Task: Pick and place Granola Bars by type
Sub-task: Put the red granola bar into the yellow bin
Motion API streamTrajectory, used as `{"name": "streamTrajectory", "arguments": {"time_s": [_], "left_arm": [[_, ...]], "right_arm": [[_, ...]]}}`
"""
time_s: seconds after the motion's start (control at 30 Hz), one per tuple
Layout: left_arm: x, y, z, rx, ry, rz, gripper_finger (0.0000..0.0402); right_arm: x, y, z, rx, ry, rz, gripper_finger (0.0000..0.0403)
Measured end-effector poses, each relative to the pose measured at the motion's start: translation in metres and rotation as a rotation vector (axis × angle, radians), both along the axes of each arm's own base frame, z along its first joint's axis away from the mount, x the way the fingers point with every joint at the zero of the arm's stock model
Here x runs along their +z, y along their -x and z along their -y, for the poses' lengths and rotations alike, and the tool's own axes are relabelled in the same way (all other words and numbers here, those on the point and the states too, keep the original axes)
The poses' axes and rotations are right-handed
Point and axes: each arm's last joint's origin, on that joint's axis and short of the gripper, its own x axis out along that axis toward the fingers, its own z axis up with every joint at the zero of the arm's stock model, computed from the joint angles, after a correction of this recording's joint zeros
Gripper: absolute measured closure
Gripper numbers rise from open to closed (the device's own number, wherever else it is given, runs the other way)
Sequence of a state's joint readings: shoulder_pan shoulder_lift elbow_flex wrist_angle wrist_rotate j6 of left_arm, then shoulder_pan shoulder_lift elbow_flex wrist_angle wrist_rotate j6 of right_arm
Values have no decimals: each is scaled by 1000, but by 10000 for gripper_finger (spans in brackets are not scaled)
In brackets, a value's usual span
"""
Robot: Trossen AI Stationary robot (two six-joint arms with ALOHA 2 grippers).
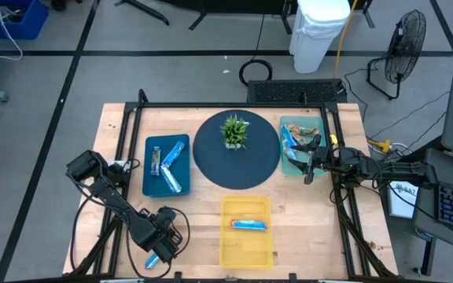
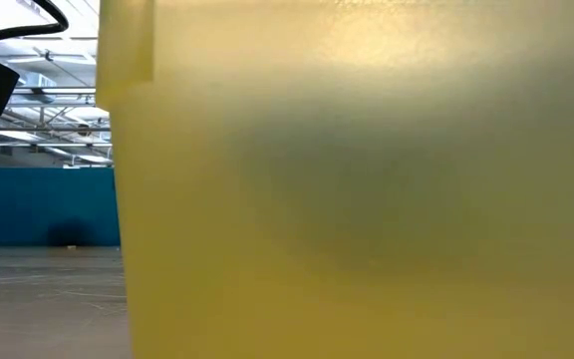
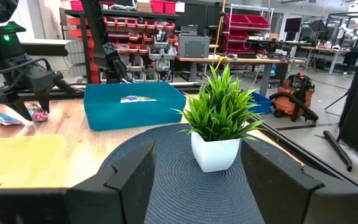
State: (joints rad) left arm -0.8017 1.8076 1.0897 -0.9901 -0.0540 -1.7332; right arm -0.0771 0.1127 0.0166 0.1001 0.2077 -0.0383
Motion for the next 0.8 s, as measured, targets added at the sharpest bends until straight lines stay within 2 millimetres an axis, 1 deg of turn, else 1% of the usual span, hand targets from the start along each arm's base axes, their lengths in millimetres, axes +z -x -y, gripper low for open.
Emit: {"name": "streamTrajectory", "arguments": {"time_s": [0.33, 0.8], "left_arm": [[0, -1, 0, -4, -18, 18, 174], [-1, -2, 1, -4, 2, 36, 174]], "right_arm": [[0, 0, 0, 0, 0, 0, 177], [0, 0, 0, 0, 0, 0, 177]]}}
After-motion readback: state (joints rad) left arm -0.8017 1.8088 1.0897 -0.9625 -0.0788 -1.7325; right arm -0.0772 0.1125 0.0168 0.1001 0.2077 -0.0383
